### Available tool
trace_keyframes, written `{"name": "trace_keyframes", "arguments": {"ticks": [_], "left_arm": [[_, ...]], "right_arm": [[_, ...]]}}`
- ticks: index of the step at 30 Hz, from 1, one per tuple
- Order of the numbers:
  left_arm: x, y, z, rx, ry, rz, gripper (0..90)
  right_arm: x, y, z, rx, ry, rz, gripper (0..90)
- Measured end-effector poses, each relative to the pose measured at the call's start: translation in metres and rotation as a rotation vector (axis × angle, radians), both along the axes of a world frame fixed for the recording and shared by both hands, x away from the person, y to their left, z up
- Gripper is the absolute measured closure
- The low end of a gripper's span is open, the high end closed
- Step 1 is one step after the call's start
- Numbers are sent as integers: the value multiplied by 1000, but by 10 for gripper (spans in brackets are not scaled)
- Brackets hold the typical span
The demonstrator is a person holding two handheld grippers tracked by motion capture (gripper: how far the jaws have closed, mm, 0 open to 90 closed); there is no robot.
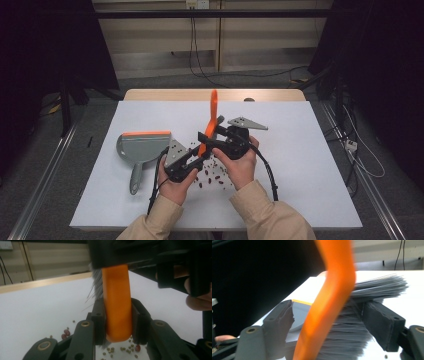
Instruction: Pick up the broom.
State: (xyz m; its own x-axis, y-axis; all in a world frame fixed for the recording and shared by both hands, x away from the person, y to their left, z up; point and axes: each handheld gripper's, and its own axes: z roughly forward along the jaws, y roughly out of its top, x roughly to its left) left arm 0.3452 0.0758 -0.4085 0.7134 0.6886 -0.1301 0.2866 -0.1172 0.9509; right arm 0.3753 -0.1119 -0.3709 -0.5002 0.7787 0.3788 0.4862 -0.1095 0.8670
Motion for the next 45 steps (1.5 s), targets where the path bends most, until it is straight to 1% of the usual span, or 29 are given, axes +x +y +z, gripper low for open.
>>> {"name": "trace_keyframes", "arguments": {"ticks": [2, 6, 9, 10, 13, 14, 16, 18, 20, 21, 22, 23, 24, 25, 26, 27, 29, 31, 32, 33, 34, 36, 37, 39, 40, 41, 42, 43, 45], "left_arm": [[-2, -2, 2, 16, -20, -4, 688], [-5, -6, 3, 26, -25, -10, 655], [-4, -7, 3, 40, -27, 0, 644], [-5, -9, 2, 56, -33, 2, 628], [-6, -12, 1, 80, -52, 14, 625], [-6, -12, 1, 72, -49, 16, 621], [-6, -12, 2, 81, -68, 21, 622], [-7, -12, 4, 64, -74, 19, 623], [-9, -14, 7, 83, -101, 11, 624], [-10, -15, 8, 90, -108, 12, 625], [-10, -16, 9, 95, -116, 16, 625], [-11, -16, 9, 111, -125, 16, 619], [-10, -17, 8, 107, -126, 20, 619], [-11, -16, 8, 108, -130, 21, 619], [-11, -17, 8, 118, -136, 24, 618], [-11, -17, 8, 120, -141, 30, 601], [-11, -18, 8, 124, -149, 38, 587], [-9, -17, 7, 107, -142, 44, 554], [-8, -16, 7, 91, -138, 49, 509], [-6, -15, 6, 67, -128, 46, 509], [-4, -13, 6, 57, -120, 38, 497], [-2, -11, 5, 49, -99, 22, 462], [-1, -10, 5, 46, -87, 16, 433], [-1, -9, 5, 52, -69, -1, 379], [-2, -8, 5, 55, -71, -6, 370], [-2, -7, 6, 63, -75, -10, 370], [-1, -5, 6, 63, -75, -8, 328], [-1, -3, 7, 55, -70, -10, 328], [0, 1, 8, 45, -68, -11, 278]], "right_arm": [[1, 0, -1, -2, 10, -8, 262], [1, -1, -1, -2, 37, -28, 423], [0, -4, 1, 37, 62, -23, 510], [-1, -4, 3, 52, 89, -18, 548], [-2, -3, 4, 38, 91, -18, 563], [-2, -1, 5, 27, 86, -21, 567], [-2, -1, 6, 26, 79, -24, 564], [-3, 0, 7, 32, 75, -28, 537], [-2, 0, 8, 57, 81, -35, 509], [-1, 1, 9, 54, 86, -39, 512], [-2, 1, 11, 52, 82, -43, 533], [-3, 3, 13, 31, 84, -58, 548], [-3, 4, 13, 36, 97, -58, 565], [-3, 4, 13, 36, 97, -58, 565], [-3, 5, 15, 30, 105, -55, 586], [-3, 5, 17, 38, 121, -52, 628], [-3, 5, 18, 42, 123, -51, 650], [-4, 6, 20, 54, 121, -40, 676], [-3, 5, 22, 66, 116, -36, 691], [-3, 5, 22, 66, 116, -36, 691], [-2, 3, 23, 63, 110, -38, 693], [0, -2, 23, 88, 107, -31, 693], [1, -5, 24, 89, 104, -29, 693], [2, -11, 25, 77, 86, -22, 693], [3, -19, 28, 49, 63, -28, 693], [3, -19, 28, 49, 63, -28, 693], [4, -29, 30, 47, 63, -31, 694], [4, -29, 30, 47, 63, -31, 694], [5, -39, 30, 29, 61, -34, 694]]}}
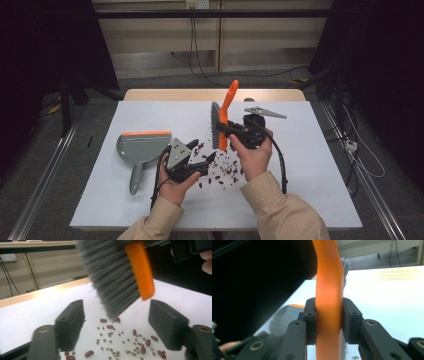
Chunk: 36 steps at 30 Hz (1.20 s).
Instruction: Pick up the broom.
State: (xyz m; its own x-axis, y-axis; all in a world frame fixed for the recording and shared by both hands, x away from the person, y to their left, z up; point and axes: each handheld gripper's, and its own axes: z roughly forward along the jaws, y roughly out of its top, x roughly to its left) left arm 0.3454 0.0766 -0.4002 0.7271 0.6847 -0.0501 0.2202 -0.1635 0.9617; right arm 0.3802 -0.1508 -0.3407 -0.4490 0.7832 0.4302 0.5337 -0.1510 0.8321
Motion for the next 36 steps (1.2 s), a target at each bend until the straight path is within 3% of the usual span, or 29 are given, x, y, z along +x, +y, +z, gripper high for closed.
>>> {"name": "trace_keyframes", "arguments": {"ticks": [8, 26, 36], "left_arm": [[5, 15, 5, 1, 16, -9, 162], [8, 55, 9, -35, 75, -52, 75], [5, 76, 5, -34, 85, -33, 71]], "right_arm": [[-1, -35, 0, -112, 12, 4, 694], [-5, -85, -6, -218, 76, 52, 694], [-8, -110, -12, -287, 125, 32, 694]]}}
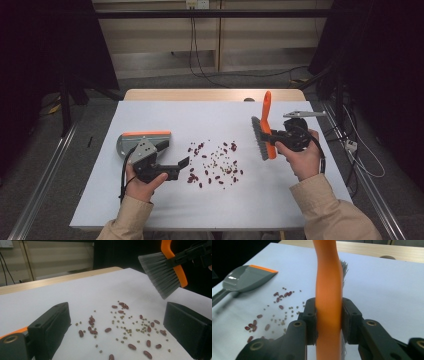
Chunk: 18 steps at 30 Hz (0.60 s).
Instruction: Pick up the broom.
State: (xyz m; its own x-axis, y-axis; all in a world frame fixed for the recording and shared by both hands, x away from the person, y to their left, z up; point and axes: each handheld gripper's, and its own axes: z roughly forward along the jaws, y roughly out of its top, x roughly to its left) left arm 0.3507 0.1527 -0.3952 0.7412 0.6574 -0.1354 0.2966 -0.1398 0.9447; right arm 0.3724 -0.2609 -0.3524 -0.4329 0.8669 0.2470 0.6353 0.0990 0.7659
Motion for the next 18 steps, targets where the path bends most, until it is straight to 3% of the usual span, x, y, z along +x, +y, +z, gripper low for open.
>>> {"name": "trace_keyframes", "arguments": {"ticks": [10, 18], "left_arm": [[-1, 8, -2, 15, -4, -7, 64], [-2, 11, -3, 20, -7, -4, 63]], "right_arm": [[-2, -19, -6, -25, 65, -21, 695], [2, -24, -21, -58, 121, -35, 695]]}}
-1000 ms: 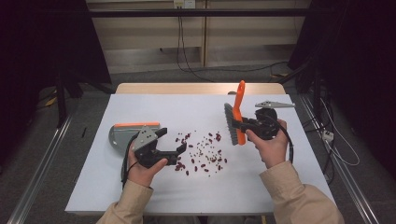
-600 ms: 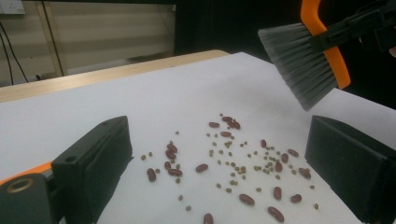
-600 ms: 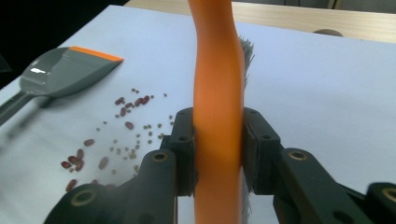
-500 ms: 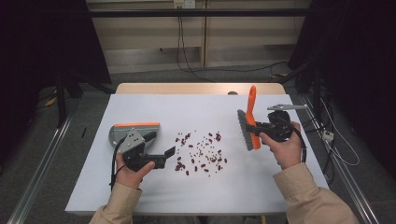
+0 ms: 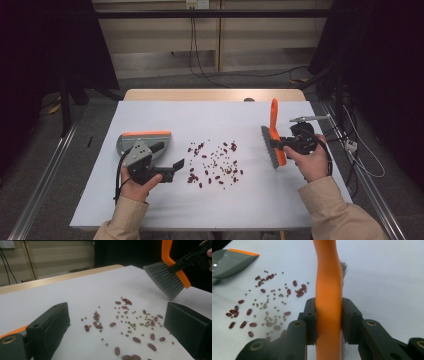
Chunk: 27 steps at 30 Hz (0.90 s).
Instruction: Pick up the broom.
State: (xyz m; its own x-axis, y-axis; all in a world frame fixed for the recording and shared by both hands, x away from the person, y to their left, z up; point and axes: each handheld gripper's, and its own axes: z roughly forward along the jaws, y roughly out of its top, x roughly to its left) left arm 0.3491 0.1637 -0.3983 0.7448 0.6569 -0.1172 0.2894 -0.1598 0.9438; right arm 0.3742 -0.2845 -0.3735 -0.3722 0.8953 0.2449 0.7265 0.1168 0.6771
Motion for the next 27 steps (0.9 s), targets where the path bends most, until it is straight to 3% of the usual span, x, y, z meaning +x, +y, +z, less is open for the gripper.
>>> {"name": "trace_keyframes", "arguments": {"ticks": [3, 9, 21, 27], "left_arm": [[0, 1, -1, -3, 1, 4, 63], [0, 1, -2, 2, 3, 4, 63], [0, 6, -3, 1, 4, 18, 64], [0, 6, -4, 4, 5, 18, 64]], "right_arm": [[4, 1, -8, -6, 15, -4, 695], [16, 3, -18, -14, 3, -30, 698], [29, 20, -34, -131, -28, -5, 701], [28, 20, -35, -154, -53, -14, 658]]}}
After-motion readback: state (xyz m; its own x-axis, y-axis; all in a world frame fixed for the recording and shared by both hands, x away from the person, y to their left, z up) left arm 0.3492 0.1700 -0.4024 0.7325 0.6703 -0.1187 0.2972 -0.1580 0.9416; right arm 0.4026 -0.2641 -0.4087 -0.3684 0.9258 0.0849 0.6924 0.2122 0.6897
